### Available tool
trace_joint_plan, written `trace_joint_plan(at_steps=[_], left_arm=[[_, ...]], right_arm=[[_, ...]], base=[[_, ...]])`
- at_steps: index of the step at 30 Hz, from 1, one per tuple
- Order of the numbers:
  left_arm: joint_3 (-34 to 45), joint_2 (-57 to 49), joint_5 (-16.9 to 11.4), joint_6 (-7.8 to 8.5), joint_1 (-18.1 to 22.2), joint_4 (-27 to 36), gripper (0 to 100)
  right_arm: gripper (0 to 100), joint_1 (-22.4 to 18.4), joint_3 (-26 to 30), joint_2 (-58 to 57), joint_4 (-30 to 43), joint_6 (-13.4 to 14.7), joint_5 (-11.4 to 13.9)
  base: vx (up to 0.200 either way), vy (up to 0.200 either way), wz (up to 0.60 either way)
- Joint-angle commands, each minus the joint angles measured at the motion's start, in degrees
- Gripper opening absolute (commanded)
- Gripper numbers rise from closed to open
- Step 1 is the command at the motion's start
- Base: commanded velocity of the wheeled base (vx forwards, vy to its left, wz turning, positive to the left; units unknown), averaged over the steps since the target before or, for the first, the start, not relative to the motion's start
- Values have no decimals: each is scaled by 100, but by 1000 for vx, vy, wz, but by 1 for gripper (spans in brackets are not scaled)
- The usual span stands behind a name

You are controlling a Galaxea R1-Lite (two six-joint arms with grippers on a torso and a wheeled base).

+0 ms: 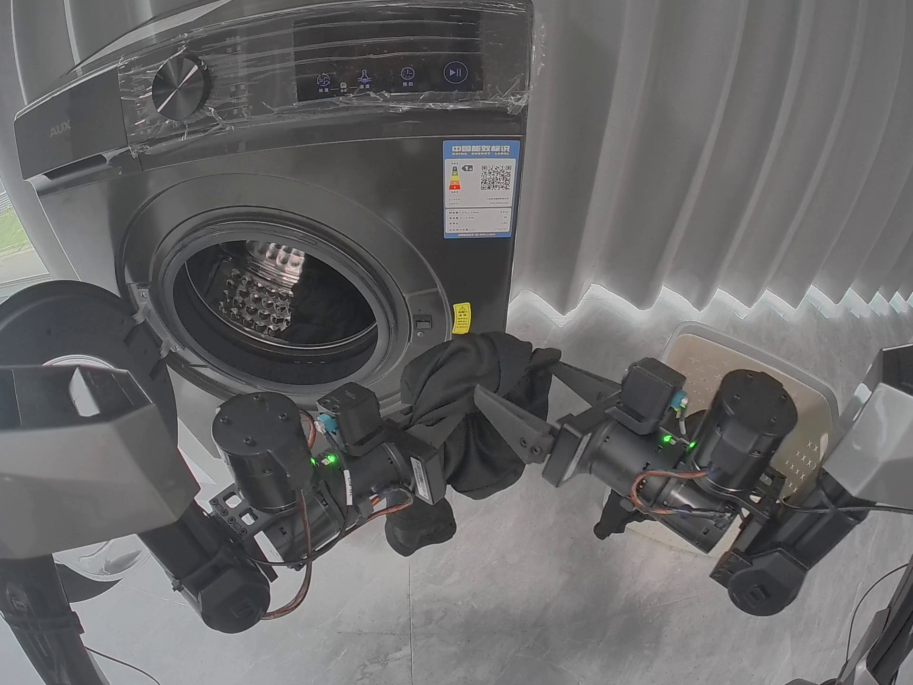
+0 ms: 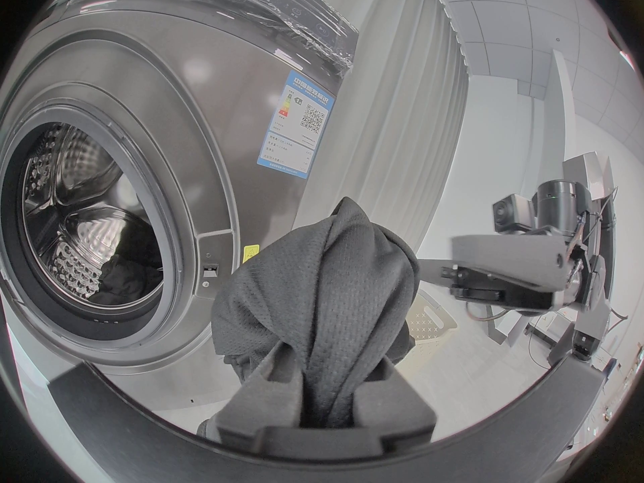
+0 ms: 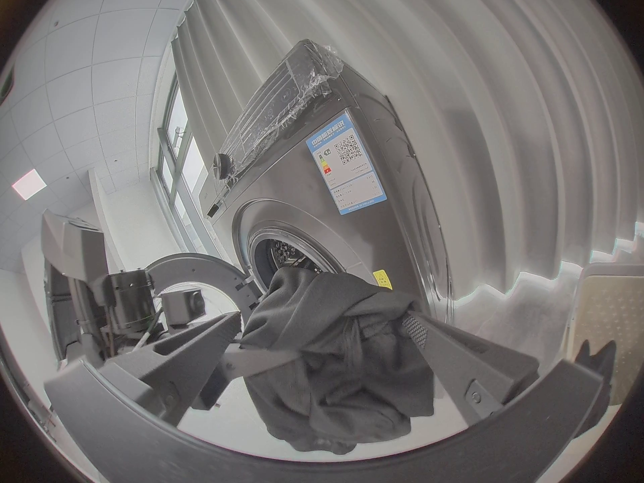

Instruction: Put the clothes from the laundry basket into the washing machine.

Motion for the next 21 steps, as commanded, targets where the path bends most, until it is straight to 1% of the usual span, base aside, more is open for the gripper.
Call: trace_joint_plan(at_steps=[1, 2, 3, 4, 5, 6, 7, 9, 10, 12, 13, 14, 15, 17, 18, 19, 21], left_arm=[[76, -19, -7, -9, 98, -23, 0], [111, -37, -7, -9, 115, -23, 0], [173, -107, 2, -9, 124, -32, 0], [252, -204, 11, -9, 124, -23, 0], [278, -239, 20, -17, 115, -14, 0], [472, -415, 64, -26, 98, -14, 0], [577, -520, 81, -26, 80, -14, 0], [595, -538, 81, -26, 80, -14, 0], [981, -863, 81, 18, 98, -5, 0], [1307, -1100, 99, 44, 115, -5, 0], [1438, -1223, 125, 44, 115, -5, 0], [1561, -1425, 275, 9, 133, 3, 0], [1570, -1461, 371, 9, 133, 12, 0], [1605, -1522, 846, 53, 168, 12, 0], [1579, -1505, 1154, 106, 168, 12, 0], [1561, -1478, 1365, 150, 168, 12, 0], [1518, -1399, 1532, 150, 238, 12, 0]], right_arm=[[100, -29, 678, -722, -12, -70, 23], [100, -64, 783, -880, -3, -149, 32], [100, -116, 862, -1029, -12, -377, 41], [100, -187, 880, -1073, -12, -500, 50], [100, -204, 880, -1091, -12, -535, 50], [100, -354, 854, -1170, 41, -667, 41], [100, -459, 880, -1196, 59, -738, 23], [100, -477, 889, -1196, 67, -746, 15], [100, -864, 906, -1205, 67, -852, 15], [100, -1180, 906, -1188, 59, -869, 23], [100, -1268, 906, -1188, 50, -861, 41], [100, -1356, 906, -1170, 32, -843, 67], [100, -1382, 906, -1161, 23, -843, 67], [100, -1400, 941, -1161, 6, -834, 76], [100, -1400, 933, -1170, 6, -834, 67], [100, -1400, 924, -1170, 6, -834, 67], [100, -1400, 924, -1170, -3, -834, 67]], base=[[0, 0, 0], [0, 0, 0], [0, 0, 0], [0, 0, 0], [0, 0, 0], [0, 0, 0], [0, 0, 0], [0, 0, 0], [0, 0, 0], [0, 0, 0], [0, 0, 0], [0, 0, 0], [0, 0, 0], [0, 0, 0], [0, 0, 0], [0, 0, 0], [0, 0, 0]])
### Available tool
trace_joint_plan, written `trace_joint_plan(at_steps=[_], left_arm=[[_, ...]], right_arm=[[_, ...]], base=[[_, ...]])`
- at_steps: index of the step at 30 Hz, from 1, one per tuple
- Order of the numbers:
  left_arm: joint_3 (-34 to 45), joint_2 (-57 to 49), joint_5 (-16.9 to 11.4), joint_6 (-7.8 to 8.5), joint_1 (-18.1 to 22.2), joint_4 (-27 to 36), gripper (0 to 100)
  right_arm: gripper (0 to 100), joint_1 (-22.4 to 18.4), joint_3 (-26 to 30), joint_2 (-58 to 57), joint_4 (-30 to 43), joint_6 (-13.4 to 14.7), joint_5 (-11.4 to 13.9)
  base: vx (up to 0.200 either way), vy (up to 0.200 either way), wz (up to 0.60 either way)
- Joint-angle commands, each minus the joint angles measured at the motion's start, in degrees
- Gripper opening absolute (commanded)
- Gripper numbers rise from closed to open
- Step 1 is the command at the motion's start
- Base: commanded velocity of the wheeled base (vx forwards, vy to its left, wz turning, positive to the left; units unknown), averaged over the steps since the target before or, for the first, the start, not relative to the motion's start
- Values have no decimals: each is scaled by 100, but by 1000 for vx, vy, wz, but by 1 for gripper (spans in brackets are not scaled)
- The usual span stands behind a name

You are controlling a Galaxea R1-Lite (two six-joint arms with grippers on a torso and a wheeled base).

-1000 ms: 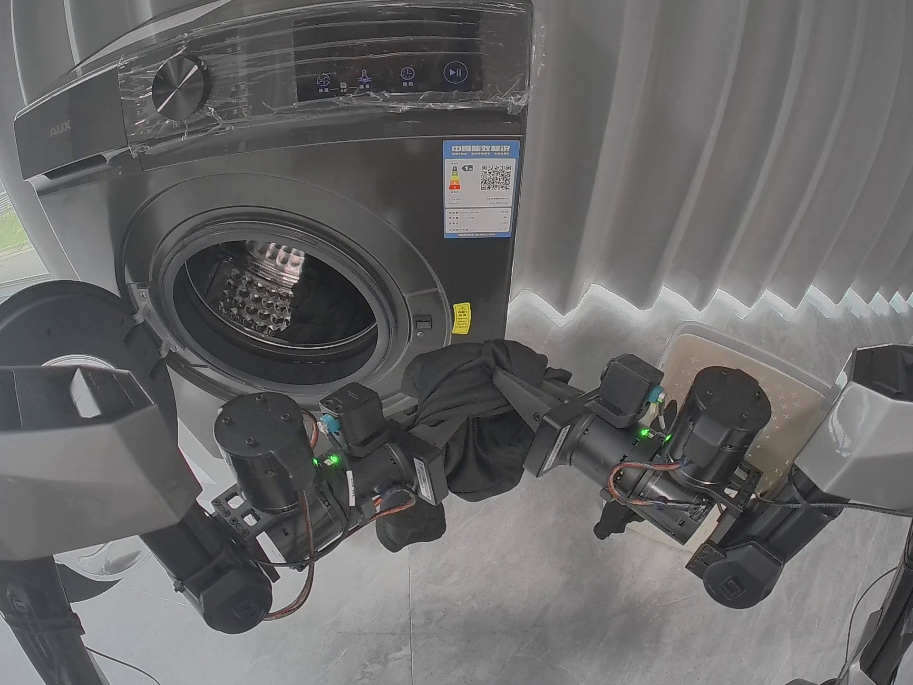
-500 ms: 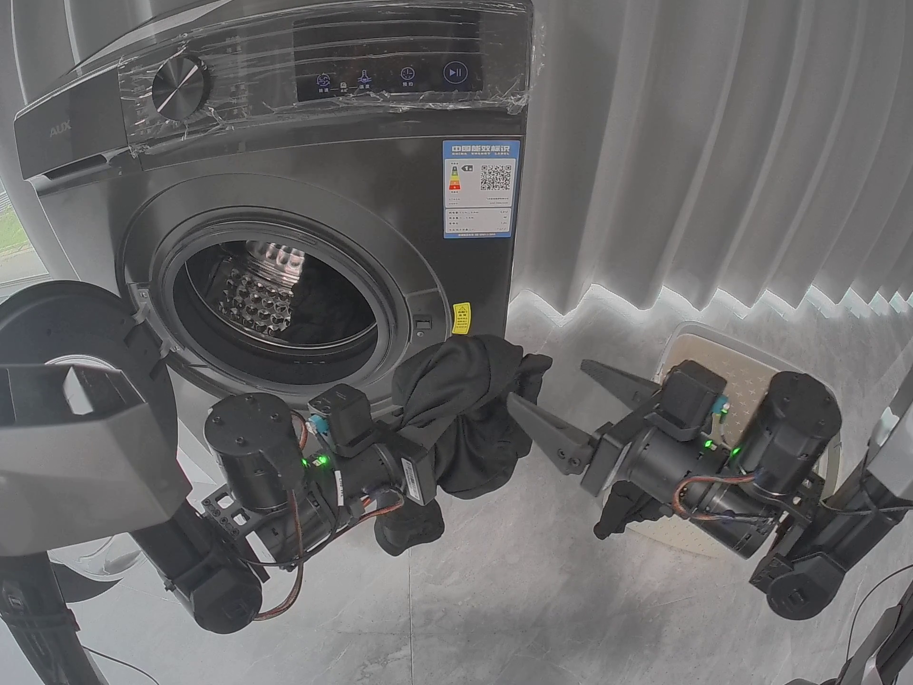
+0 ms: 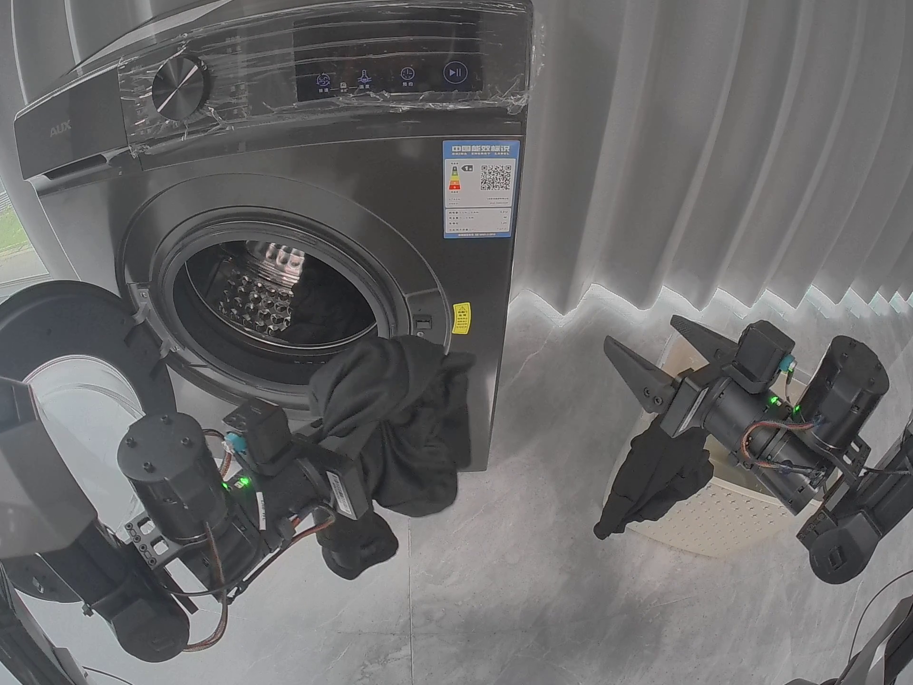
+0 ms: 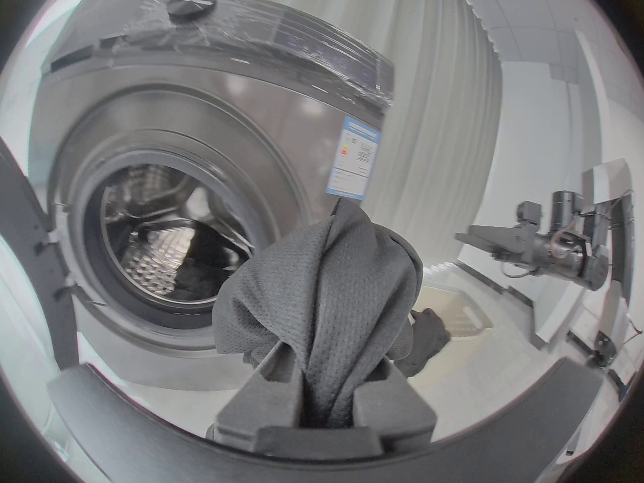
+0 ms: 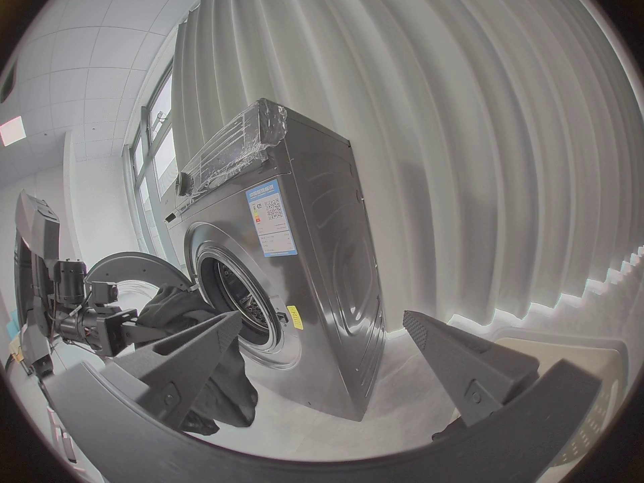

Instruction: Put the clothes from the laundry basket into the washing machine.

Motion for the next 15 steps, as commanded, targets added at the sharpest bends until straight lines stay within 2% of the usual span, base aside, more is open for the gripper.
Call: trace_joint_plan(at_steps=[1, 5, 10, 15], left_arm=[[86, -183, 417, 69, 107, 10, 0], [121, 151, 496, 201, 494, 1, 0], [33, 282, 488, 148, 590, 1, 0], [60, 362, 479, 140, 555, 1, 0]], right_arm=[[100, -153, 17, -25, -30, 1, 15], [100, -249, 34, -25, -30, 1, 15], [100, -240, 26, -17, -30, 1, 15], [100, -197, 26, -17, -30, 1, 6]], base=[[0, 0, 0], [0, 0, 0], [0, 0, 0], [0, 200, 0]])
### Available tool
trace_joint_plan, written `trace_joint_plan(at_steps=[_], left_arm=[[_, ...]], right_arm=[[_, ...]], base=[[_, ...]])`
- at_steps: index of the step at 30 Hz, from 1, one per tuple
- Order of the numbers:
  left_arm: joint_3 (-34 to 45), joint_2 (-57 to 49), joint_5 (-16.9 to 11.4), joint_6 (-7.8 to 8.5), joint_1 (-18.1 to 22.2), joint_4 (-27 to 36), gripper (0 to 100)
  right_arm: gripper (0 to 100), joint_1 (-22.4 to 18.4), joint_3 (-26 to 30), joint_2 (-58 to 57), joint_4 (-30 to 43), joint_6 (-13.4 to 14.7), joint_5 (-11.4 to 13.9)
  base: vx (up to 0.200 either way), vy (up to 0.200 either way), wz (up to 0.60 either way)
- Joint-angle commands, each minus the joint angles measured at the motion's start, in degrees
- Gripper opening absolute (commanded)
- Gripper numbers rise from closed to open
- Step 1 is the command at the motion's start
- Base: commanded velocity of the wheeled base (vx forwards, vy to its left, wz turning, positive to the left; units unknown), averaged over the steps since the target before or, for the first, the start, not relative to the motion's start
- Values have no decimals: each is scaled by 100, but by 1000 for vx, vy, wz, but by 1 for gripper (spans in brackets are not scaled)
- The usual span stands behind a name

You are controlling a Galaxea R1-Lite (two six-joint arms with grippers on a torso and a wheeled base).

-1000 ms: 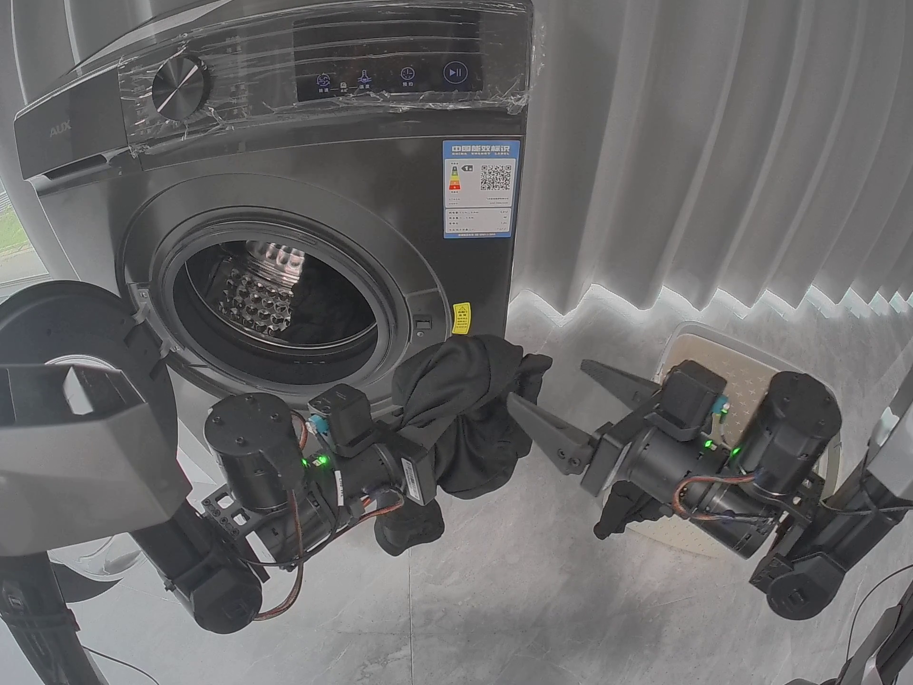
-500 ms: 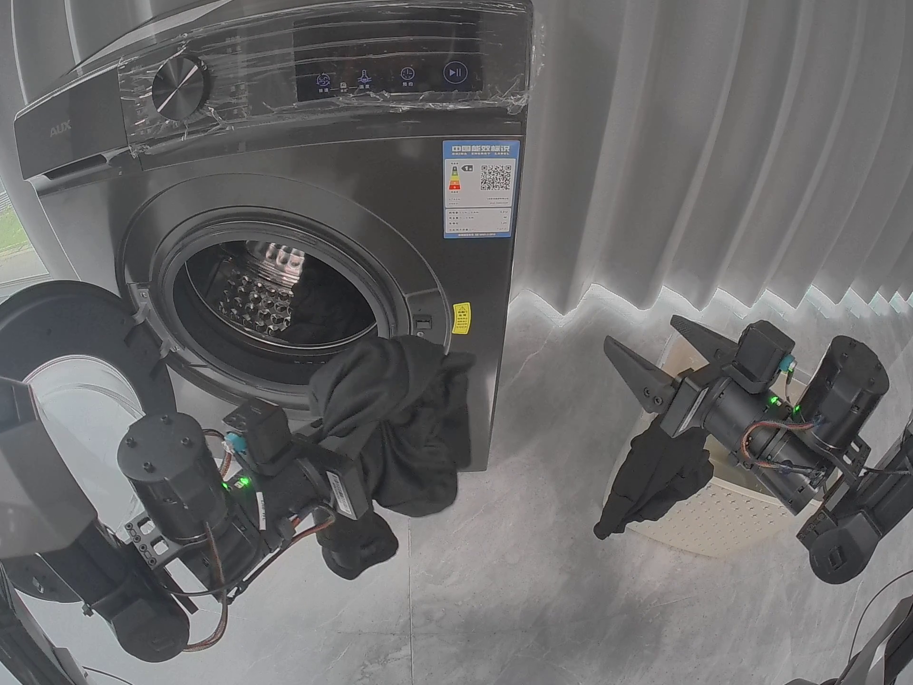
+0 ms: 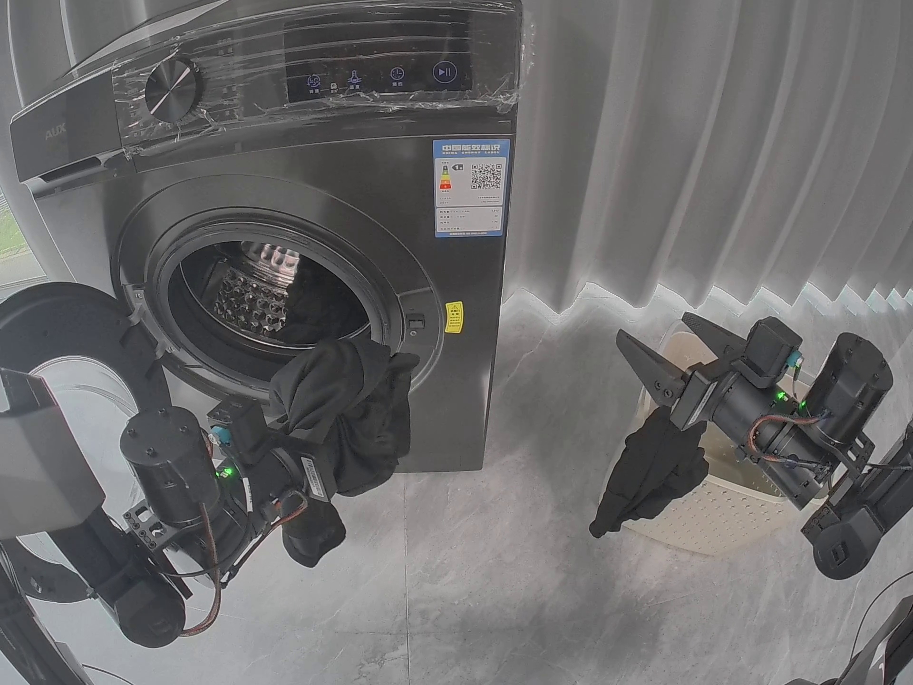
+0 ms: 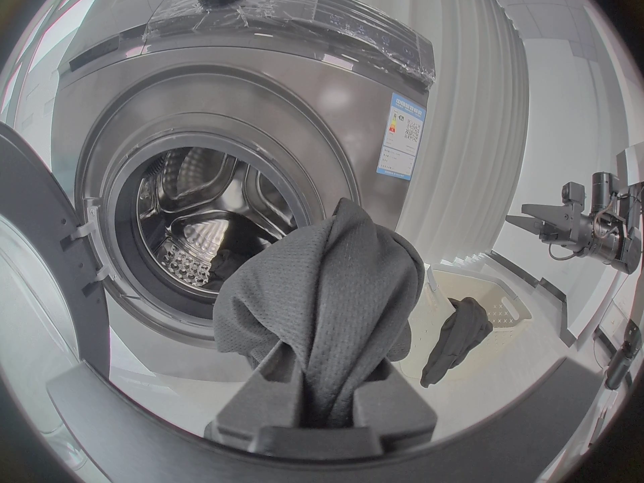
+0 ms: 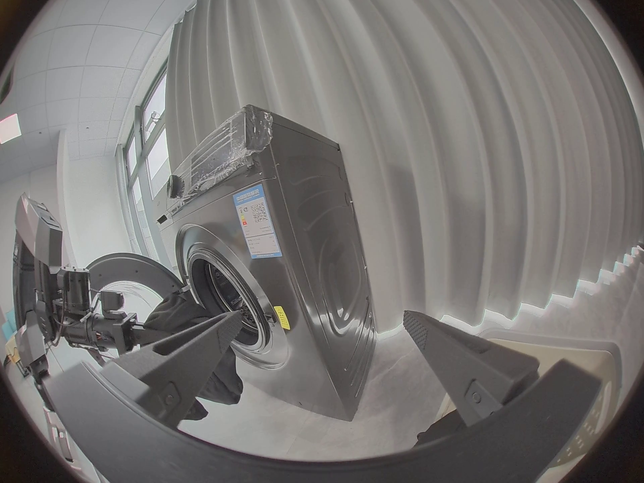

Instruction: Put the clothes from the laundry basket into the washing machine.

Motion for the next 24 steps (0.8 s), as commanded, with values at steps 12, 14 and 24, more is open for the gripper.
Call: trace_joint_plan(at_steps=[12, 14, 24], left_arm=[[19, 165, 1, -6, -31, -10, 0], [10, 165, 1, -6, -31, -10, 0], [45, 288, 1, -6, -49, -10, 0]], right_arm=[[100, 21, 6, 72, -2, 19, -1], [100, 12, -11, 89, -2, 19, -1], [100, 30, -20, 124, -2, 19, -1]], base=[[0, 117, 0], [0, 0, 0], [160, 0, 0]])
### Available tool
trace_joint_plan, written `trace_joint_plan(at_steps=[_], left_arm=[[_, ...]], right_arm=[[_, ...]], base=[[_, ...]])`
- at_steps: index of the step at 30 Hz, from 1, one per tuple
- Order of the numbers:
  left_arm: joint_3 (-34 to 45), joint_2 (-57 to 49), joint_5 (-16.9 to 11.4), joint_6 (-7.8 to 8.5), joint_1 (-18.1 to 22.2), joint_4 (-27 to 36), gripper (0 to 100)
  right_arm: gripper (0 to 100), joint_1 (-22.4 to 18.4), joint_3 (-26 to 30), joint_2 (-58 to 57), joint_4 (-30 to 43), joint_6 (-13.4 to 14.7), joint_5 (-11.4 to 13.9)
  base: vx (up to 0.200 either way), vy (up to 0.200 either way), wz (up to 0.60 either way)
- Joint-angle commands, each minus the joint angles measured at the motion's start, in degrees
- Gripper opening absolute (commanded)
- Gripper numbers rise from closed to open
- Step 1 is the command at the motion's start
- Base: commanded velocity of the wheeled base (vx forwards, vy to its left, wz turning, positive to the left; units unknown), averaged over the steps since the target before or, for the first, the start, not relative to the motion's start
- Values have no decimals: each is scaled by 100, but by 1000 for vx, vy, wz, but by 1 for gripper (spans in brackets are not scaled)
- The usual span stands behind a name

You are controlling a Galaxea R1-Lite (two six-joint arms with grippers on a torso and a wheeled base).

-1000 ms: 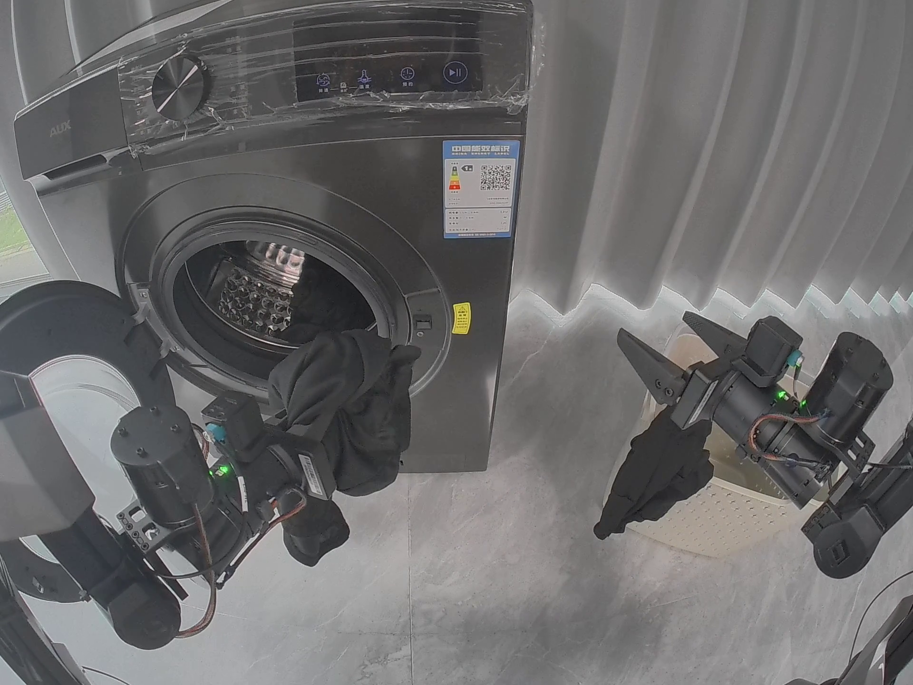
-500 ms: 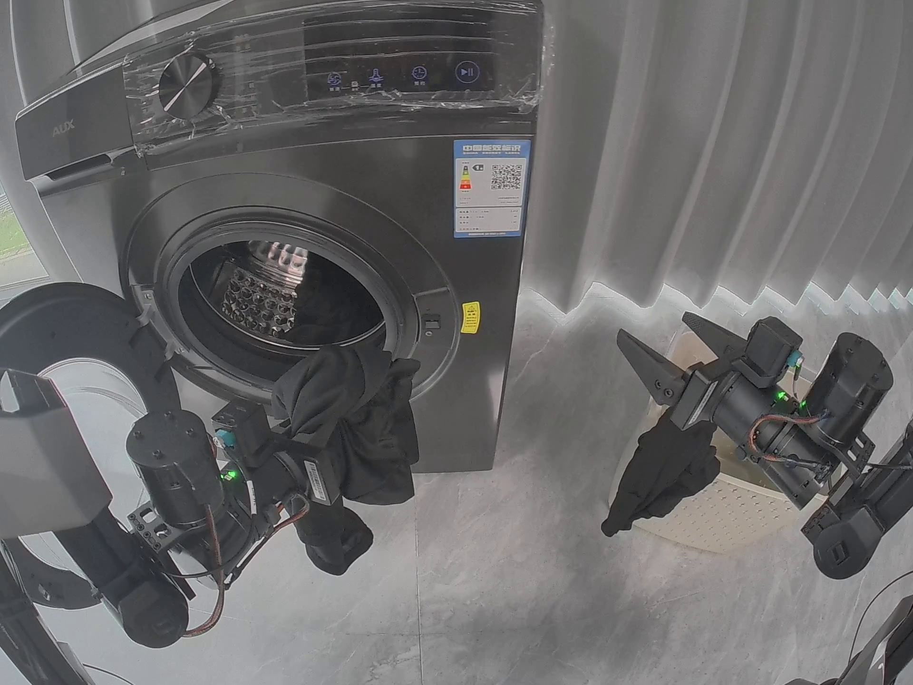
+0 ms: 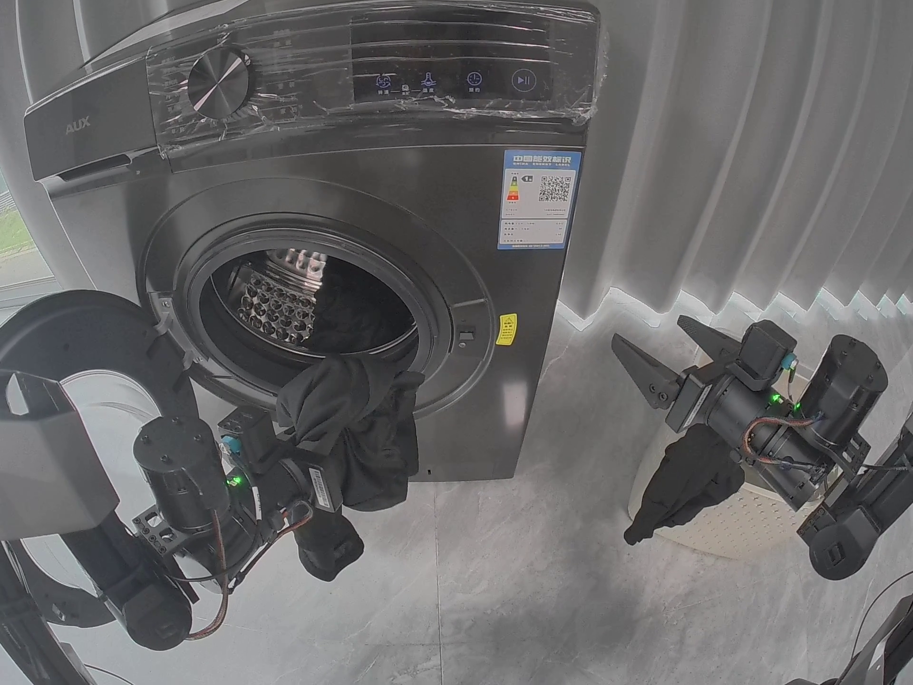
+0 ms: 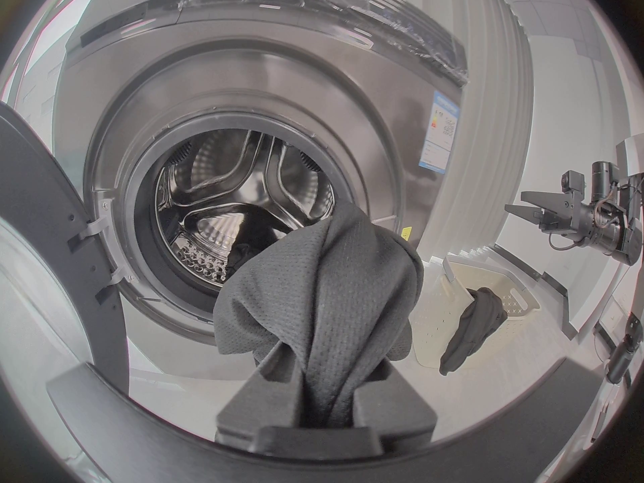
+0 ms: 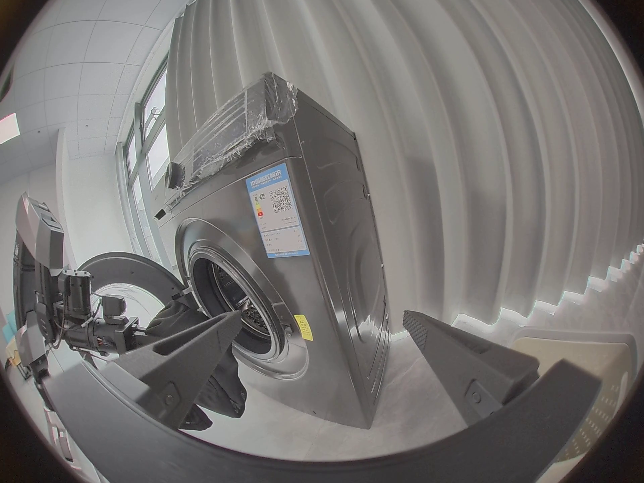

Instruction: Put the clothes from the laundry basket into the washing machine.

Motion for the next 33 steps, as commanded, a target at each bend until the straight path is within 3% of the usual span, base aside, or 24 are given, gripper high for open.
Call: trace_joint_plan(at_steps=[1, 10, 22, 33], left_arm=[[3, 92, 12, -4, -5, -3, 0], [12, 83, 12, -13, -75, -3, 0], [21, 118, 12, -31, -101, -3, 0], [30, 188, 30, -31, -119, -3, 0]], right_arm=[[100, 8, -8, 48, -2, 2, 1], [100, 8, -26, 39, -2, 2, -7], [100, -1, -34, 39, -10, 2, -25], [100, -36, -43, 48, -2, 2, -34]], base=[[200, 0, 0], [0, 0, 0], [0, 200, 0], [0, 0, 0]])
